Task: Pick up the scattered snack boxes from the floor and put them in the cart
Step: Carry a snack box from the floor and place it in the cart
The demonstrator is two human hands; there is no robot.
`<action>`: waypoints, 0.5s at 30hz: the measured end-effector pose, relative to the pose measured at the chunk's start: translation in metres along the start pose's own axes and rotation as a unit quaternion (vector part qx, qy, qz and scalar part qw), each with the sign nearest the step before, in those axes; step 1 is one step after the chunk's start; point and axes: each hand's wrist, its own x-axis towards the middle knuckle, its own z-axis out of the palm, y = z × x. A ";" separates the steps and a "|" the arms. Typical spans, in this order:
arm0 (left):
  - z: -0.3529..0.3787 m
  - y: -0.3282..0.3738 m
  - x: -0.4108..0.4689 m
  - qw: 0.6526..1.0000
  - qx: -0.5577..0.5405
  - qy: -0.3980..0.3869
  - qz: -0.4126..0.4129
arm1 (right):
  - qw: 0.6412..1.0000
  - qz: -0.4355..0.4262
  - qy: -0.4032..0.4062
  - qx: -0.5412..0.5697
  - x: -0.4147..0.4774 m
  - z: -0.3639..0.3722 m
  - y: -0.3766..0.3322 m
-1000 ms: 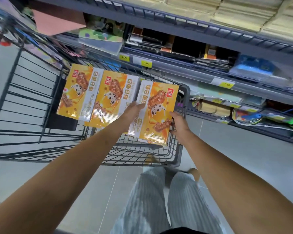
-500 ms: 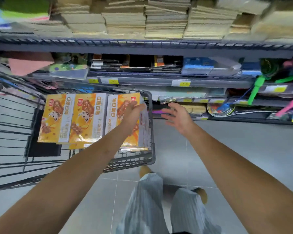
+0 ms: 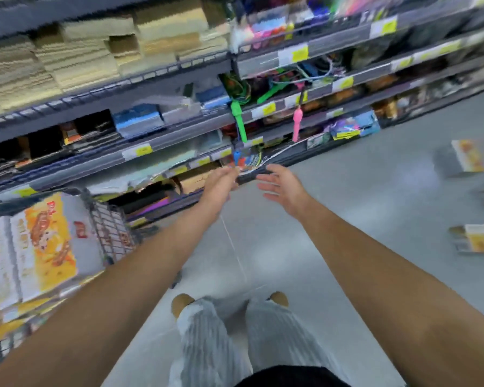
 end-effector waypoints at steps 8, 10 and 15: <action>0.157 0.031 -0.017 0.990 0.086 -0.102 0.034 | 0.990 -0.021 0.120 0.072 -0.017 -0.163 -0.008; 0.192 0.037 -0.015 0.985 0.106 -0.128 0.040 | 0.985 -0.029 0.146 0.090 -0.021 -0.198 -0.010; 0.284 0.059 -0.007 0.963 0.164 -0.209 0.048 | 0.970 -0.040 0.194 0.142 -0.027 -0.282 -0.021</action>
